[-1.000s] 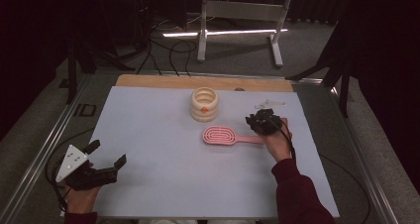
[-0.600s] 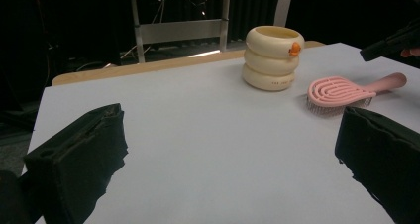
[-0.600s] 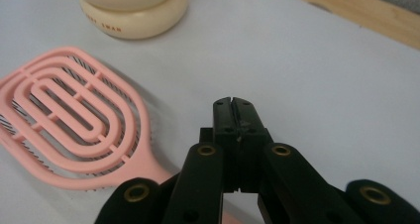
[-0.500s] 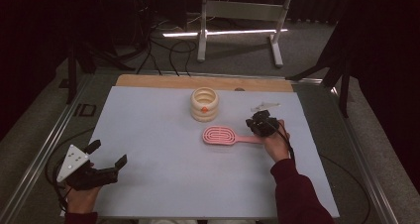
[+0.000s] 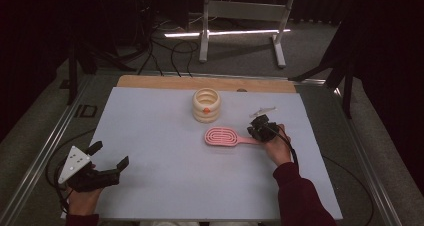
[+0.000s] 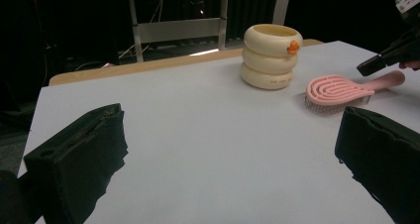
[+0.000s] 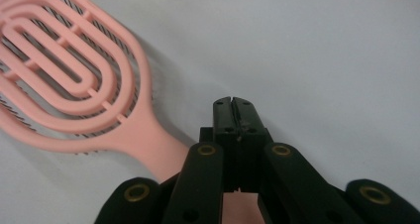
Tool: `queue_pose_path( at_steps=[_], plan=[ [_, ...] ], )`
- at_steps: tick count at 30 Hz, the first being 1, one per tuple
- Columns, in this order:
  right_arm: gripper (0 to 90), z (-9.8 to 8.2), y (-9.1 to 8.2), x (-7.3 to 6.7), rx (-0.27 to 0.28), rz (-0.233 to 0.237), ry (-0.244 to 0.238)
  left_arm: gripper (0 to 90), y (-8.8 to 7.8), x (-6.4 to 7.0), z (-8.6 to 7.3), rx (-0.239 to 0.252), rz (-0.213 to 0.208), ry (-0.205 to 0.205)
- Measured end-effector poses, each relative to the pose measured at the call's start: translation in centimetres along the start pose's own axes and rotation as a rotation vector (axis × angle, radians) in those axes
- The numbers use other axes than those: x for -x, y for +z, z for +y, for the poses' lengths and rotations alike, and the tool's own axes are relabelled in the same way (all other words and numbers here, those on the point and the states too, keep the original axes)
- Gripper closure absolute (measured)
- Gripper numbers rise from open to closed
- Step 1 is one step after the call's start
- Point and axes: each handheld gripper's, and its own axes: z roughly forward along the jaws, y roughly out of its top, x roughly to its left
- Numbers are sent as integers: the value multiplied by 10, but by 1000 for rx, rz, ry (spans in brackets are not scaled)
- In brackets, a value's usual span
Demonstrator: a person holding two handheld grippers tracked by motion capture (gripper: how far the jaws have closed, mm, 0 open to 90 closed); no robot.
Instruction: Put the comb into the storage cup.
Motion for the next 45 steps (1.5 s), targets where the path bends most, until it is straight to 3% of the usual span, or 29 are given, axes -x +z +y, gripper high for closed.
queue_pose_path(
  at_steps=[8,15,26,35,39,45],
  plan=[
    [899,-10,2,-1,-38,10,-4,3,0,0,0,1,-3,-2],
    [899,-18,-2,-9,-57,23,-37,3,2,2,-1,-7,-6,2],
    [899,-20,-10,-22,-36,45,-82,3,3,2,-1,-9,-7,4],
    [896,-24,-14,-23,-15,47,-79,3,3,2,-1,-8,-6,3],
    [863,-26,-24,-19,47,36,-49,3,3,1,-1,-10,-3,3],
    [655,-27,-48,-23,185,7,-53,3,2,2,-1,-8,-3,3]
  ],
)
